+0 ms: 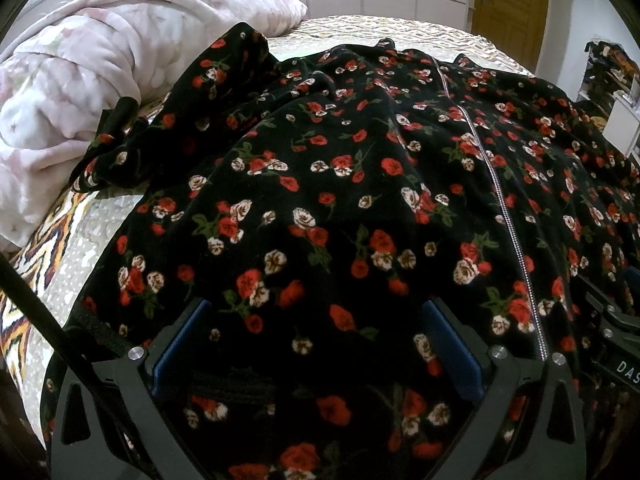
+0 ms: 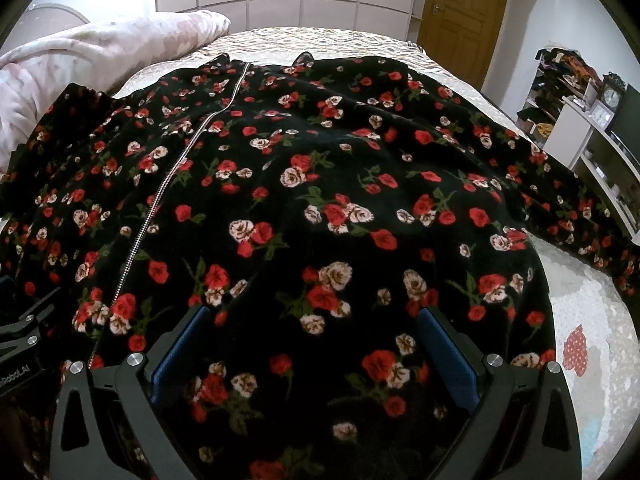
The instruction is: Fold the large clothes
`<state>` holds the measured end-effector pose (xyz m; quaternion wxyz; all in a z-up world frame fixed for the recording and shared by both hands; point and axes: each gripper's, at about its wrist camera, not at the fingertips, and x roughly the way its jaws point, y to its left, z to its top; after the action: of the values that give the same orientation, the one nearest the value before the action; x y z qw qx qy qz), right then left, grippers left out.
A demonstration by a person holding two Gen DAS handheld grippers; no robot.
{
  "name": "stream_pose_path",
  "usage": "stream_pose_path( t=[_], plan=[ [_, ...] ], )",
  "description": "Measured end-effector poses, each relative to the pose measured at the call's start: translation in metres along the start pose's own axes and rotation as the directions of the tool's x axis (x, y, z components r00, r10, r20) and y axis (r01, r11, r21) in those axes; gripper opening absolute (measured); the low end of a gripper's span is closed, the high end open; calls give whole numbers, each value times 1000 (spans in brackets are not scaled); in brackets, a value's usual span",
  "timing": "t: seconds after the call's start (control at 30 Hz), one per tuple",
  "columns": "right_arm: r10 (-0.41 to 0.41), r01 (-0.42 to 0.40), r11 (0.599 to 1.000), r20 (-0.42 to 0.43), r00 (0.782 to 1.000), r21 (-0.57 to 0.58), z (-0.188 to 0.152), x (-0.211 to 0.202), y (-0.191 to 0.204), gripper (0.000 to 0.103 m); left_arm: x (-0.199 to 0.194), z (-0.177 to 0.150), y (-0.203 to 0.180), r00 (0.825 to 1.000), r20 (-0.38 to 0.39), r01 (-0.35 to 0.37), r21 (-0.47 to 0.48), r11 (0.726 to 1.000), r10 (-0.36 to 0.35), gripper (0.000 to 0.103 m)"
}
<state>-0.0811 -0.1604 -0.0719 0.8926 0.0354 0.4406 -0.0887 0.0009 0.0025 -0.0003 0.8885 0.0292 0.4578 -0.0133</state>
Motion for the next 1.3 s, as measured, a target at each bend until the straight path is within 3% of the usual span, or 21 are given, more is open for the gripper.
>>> stream_pose_path(
  t=[0.7,0.97,1.1,1.3],
  plan=[
    [11,-11,1000,32,999,-1,-1,-2,-1,103,2,3,-1,999,-38,-12,6,1000,13,103],
    [30,-30,1000,-42,999,7,-1,-1,-2,103,-1,3,-3,998,-62,-29,19,999,30,103],
    [-14,14,1000,-22,1000,-24,-2,-2,-2,103,-4,1,-1,1000,10,-16,7,1000,16,103],
    [-10,10,1000,9,1000,-19,-2,-2,-2,103,-5,0,1,1000,20,-11,4,1000,11,103]
  ],
)
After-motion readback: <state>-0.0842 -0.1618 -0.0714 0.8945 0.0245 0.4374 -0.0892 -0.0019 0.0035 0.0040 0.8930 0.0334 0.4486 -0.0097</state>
